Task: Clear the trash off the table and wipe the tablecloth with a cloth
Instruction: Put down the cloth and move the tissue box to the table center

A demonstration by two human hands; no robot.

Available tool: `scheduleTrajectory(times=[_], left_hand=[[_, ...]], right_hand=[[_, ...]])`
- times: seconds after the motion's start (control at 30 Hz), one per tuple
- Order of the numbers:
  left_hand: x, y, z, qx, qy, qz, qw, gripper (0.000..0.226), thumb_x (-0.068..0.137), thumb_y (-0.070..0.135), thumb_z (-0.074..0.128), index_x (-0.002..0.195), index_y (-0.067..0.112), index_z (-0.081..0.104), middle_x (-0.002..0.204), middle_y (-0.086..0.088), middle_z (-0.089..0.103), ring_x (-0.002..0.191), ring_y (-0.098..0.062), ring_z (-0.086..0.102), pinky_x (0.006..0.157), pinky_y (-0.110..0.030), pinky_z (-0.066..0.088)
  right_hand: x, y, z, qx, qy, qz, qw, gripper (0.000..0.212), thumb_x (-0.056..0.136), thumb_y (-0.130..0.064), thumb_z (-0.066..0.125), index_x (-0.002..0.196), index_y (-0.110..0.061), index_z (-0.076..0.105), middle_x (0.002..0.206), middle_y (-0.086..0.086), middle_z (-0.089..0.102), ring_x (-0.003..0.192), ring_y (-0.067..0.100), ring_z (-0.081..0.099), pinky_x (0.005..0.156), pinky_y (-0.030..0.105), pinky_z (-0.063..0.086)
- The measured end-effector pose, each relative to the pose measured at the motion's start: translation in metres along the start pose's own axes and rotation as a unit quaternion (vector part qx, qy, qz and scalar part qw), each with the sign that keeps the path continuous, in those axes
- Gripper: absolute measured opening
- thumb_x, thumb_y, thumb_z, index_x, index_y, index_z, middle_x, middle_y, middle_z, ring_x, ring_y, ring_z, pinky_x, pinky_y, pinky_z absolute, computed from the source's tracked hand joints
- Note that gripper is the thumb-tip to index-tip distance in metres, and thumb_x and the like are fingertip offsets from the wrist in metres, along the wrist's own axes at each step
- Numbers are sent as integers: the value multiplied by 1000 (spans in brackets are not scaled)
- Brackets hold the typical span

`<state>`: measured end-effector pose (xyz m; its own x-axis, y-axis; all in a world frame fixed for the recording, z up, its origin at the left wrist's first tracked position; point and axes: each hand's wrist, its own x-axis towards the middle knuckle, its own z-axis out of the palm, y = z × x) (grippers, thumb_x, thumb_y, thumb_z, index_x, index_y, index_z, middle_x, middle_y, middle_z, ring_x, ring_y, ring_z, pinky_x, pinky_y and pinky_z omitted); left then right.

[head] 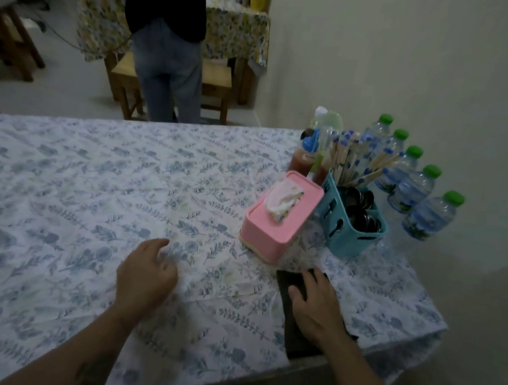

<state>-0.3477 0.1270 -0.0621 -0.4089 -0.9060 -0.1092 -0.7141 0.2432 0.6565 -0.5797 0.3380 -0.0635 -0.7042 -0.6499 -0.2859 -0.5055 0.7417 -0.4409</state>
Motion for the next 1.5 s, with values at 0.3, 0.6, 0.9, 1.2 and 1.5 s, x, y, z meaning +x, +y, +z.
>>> scheduleTrajectory(times=[0.3, 0.6, 0.9, 1.2, 1.5], left_hand=[[28, 129, 34, -240, -82, -15, 967, 69, 84, 32, 64, 148, 21, 42, 150, -8, 43, 129, -26, 49, 101, -40, 46], [29, 176, 98, -243, -80, -137, 957, 124, 69, 32, 85, 158, 26, -1, 156, -17, 12, 141, -40, 24, 112, -50, 33], [23, 170, 100, -200, -76, -72, 974, 134, 52, 57, 74, 157, 24, -3, 155, -7, 22, 142, -27, 26, 116, -48, 29], [54, 95, -4, -256, -67, -39, 963, 113, 34, 70, 90, 125, 49, 26, 127, 7, 51, 114, -11, 60, 94, -40, 56], [133, -31, -176, -154, -161, -36, 974, 109, 76, -3, 73, 156, 25, 5, 133, 5, 36, 119, -12, 41, 76, -10, 47]], right_hand=[[67, -65, -84, 184, 45, 6, 982, 68, 90, -31, 60, 152, -21, 32, 154, 4, 35, 136, 24, 40, 110, 41, 36], [157, -71, -97, 55, 15, -35, 998, 70, 91, -28, 49, 154, -21, 21, 166, 3, 7, 151, 27, 8, 120, 48, 17], [177, -85, -94, 66, 33, 0, 997, 67, 90, -31, 51, 152, -23, 26, 157, 12, 23, 141, 38, 22, 114, 51, 26], [156, -171, -59, 89, -31, -8, 995, 69, 83, -24, 50, 149, -25, 29, 143, 16, 36, 125, 37, 41, 96, 46, 43], [116, -323, 20, 133, -72, -34, 988, 71, 85, -32, 48, 150, -29, 21, 144, 14, 36, 123, 37, 42, 100, 48, 43]])
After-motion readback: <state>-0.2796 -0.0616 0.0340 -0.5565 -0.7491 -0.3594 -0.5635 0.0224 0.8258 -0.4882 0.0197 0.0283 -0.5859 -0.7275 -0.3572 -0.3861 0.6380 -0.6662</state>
